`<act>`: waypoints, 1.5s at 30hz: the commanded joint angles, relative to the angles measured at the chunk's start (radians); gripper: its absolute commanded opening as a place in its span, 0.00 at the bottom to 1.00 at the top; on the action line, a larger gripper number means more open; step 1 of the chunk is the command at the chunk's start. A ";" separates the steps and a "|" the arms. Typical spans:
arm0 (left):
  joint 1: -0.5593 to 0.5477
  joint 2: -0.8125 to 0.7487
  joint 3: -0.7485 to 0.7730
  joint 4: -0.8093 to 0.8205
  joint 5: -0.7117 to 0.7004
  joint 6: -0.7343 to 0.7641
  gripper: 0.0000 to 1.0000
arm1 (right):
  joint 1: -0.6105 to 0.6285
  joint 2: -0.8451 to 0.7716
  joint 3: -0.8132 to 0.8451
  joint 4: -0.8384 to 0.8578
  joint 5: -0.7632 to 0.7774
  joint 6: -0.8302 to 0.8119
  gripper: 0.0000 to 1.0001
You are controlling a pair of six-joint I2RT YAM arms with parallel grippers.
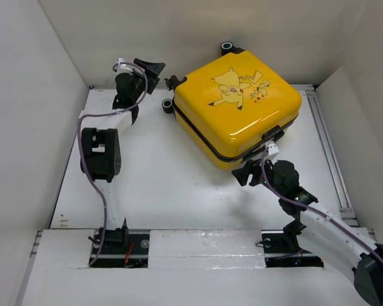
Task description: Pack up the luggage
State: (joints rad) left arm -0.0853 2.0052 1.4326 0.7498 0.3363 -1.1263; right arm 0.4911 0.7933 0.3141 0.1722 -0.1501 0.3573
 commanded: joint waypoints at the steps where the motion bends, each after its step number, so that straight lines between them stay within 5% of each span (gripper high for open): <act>1: -0.007 0.134 0.199 -0.180 0.104 -0.001 0.99 | 0.046 -0.057 0.000 -0.020 0.090 0.020 0.72; 5: -0.027 0.211 0.370 -0.439 0.011 0.033 0.99 | 0.066 -0.086 0.009 -0.057 0.115 0.020 0.74; 12: -0.036 0.336 0.526 -0.514 0.047 -0.001 0.99 | 0.075 -0.054 0.019 -0.071 0.115 0.020 0.74; 17: -0.054 0.300 0.321 -0.186 0.102 -0.193 0.99 | 0.084 0.003 0.019 -0.031 0.104 0.011 0.75; 25: -0.096 0.354 0.350 -0.003 0.125 -0.447 0.99 | 0.084 0.024 0.010 -0.004 0.115 0.002 0.75; 32: -0.105 0.343 0.348 0.063 0.066 -0.526 0.85 | 0.084 0.024 -0.010 -0.003 0.115 0.002 0.75; 35: -0.105 0.334 0.322 0.094 0.023 -0.547 0.66 | 0.084 0.015 -0.010 -0.003 0.115 0.002 0.75; 38: -0.105 0.334 0.308 0.131 0.013 -0.578 0.57 | 0.084 -0.014 -0.020 -0.003 0.125 0.014 0.75; 43: -0.114 0.333 0.250 0.233 -0.012 -0.598 0.00 | 0.084 -0.051 -0.038 -0.003 0.204 0.066 0.77; 45: -0.114 0.317 0.200 0.270 -0.025 -0.573 0.00 | 0.084 -0.026 -0.049 0.071 0.204 0.046 0.77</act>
State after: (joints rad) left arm -0.1741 2.3756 1.6825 0.8474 0.3225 -1.6779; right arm 0.5652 0.7589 0.2768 0.1349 0.0090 0.3969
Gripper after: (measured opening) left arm 0.557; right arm 0.764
